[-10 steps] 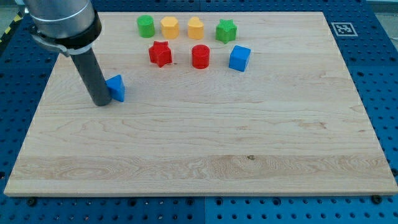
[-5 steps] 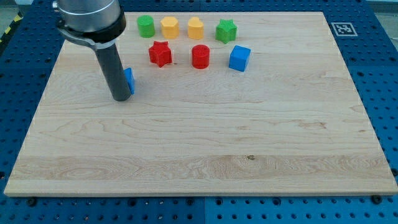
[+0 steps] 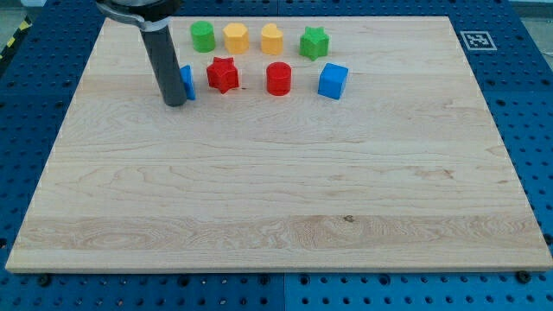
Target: Move blue triangle left to the red star
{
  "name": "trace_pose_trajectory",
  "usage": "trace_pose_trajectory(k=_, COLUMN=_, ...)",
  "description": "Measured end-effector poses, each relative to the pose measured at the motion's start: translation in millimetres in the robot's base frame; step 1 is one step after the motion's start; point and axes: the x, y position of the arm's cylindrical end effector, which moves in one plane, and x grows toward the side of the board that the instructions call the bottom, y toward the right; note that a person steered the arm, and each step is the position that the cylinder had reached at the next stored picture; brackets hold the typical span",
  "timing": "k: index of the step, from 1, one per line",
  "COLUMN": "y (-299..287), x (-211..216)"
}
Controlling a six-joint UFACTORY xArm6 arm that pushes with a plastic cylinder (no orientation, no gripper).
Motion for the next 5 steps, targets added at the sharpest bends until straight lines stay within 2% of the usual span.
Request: trace_pose_trajectory(k=5, y=0.0, x=-14.2)
